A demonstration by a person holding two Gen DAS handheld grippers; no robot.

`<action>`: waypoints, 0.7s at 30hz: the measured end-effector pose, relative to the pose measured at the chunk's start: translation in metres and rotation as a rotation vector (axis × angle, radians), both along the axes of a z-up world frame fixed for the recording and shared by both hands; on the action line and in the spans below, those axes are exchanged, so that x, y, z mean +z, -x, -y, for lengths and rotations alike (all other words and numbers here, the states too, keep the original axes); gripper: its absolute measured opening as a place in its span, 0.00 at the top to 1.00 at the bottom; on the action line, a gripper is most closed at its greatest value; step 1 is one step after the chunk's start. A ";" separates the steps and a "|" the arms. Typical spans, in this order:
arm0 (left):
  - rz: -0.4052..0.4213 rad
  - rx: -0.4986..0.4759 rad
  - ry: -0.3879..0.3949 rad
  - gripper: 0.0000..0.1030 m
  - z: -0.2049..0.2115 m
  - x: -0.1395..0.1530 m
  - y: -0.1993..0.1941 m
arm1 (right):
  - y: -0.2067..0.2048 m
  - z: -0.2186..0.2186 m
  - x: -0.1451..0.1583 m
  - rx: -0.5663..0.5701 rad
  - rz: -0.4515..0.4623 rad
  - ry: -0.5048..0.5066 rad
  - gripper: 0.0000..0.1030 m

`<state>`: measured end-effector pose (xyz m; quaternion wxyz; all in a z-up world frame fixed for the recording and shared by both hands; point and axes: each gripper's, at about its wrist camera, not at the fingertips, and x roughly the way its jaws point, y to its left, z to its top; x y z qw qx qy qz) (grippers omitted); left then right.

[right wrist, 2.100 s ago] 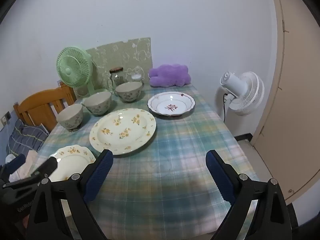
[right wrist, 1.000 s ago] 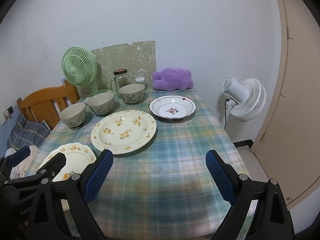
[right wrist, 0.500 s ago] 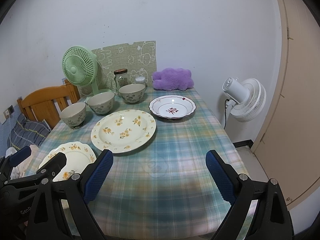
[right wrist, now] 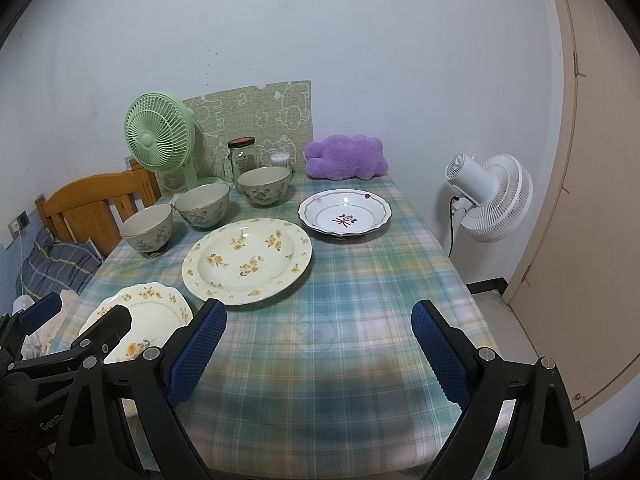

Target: Organize plates and bowls

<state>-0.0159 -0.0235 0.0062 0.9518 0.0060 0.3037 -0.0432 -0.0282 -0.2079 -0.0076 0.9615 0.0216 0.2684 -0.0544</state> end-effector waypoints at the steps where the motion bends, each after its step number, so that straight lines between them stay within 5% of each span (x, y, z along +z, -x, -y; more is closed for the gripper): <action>1: 0.000 0.001 0.000 0.02 0.000 0.000 0.000 | 0.000 0.000 0.000 0.000 0.000 0.000 0.07; 21: -0.002 0.004 -0.001 0.03 0.001 -0.001 0.001 | -0.001 0.001 -0.001 0.003 -0.004 -0.003 0.07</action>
